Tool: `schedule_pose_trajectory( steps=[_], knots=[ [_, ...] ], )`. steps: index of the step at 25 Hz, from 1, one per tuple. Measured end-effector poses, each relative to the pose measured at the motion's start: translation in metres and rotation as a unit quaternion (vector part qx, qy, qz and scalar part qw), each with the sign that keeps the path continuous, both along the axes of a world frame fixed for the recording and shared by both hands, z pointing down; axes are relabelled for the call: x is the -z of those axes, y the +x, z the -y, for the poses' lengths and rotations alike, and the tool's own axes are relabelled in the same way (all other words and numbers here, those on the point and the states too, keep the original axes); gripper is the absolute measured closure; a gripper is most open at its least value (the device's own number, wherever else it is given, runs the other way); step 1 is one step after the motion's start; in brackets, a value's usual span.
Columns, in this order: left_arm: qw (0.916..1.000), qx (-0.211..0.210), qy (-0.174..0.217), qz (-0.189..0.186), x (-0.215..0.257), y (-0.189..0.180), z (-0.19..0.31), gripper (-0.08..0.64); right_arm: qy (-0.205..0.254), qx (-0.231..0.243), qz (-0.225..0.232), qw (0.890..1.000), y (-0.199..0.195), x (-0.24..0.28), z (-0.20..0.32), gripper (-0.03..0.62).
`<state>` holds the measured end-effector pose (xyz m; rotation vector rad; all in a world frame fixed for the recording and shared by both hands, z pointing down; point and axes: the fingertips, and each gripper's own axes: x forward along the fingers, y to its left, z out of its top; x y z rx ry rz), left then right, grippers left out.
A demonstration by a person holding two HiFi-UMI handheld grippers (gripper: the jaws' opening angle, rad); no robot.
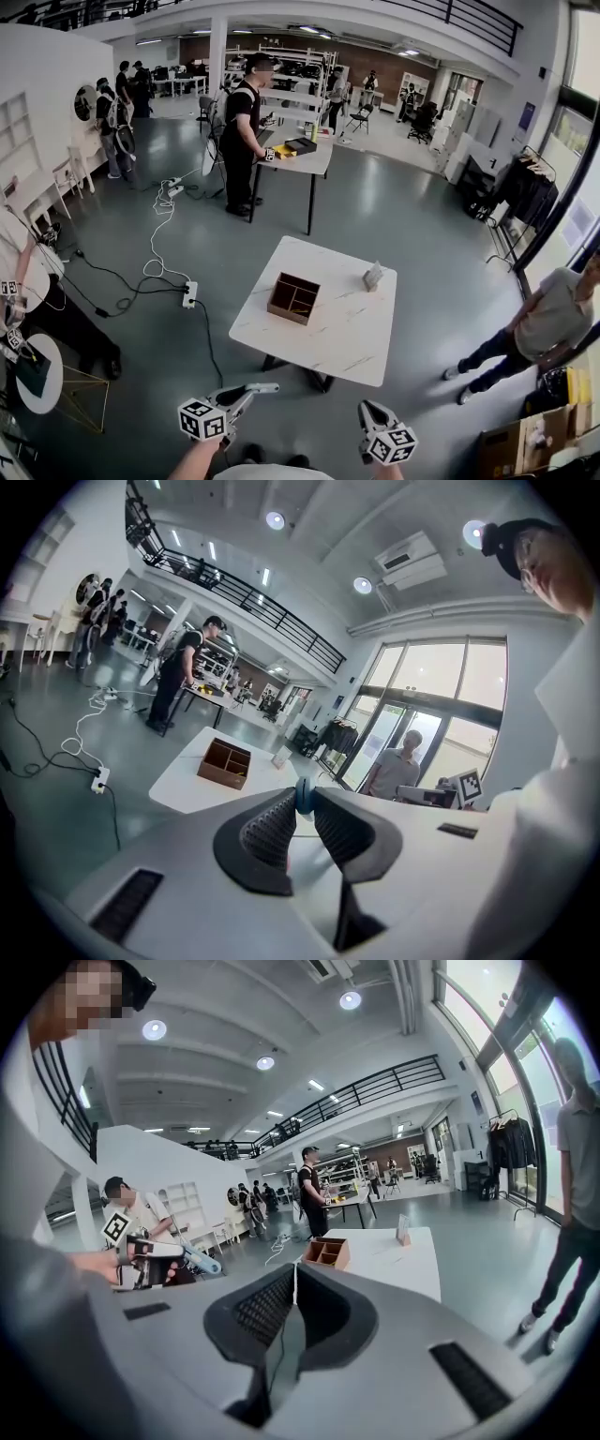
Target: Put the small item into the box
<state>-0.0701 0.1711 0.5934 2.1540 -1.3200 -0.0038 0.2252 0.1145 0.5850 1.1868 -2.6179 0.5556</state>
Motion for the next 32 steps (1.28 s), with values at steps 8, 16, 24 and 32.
schedule_pose_trajectory(
  steps=[8, 16, 24, 32],
  knots=[
    [0.9998, -0.019, 0.003, 0.001, -0.003, -0.024, -0.004, 0.491, 0.006, -0.004, -0.001, 1.0, -0.031, -0.002, -0.009, 0.565],
    [0.9994, -0.035, 0.005, 0.001, -0.003, -0.043, -0.006, 0.491, 0.01, -0.02, 0.003, 1.0, -0.052, 0.004, -0.012, 0.565],
    [0.9989, -0.046, 0.005, -0.004, -0.008, -0.048, -0.003, 0.491, 0.002, -0.029, -0.011, 1.0, -0.058, -0.004, -0.02, 0.565],
    [0.9987, -0.051, 0.002, -0.004, -0.013, -0.05, 0.012, 0.491, -0.012, -0.032, -0.009, 0.999, -0.063, -0.013, -0.007, 0.565]
  ],
)
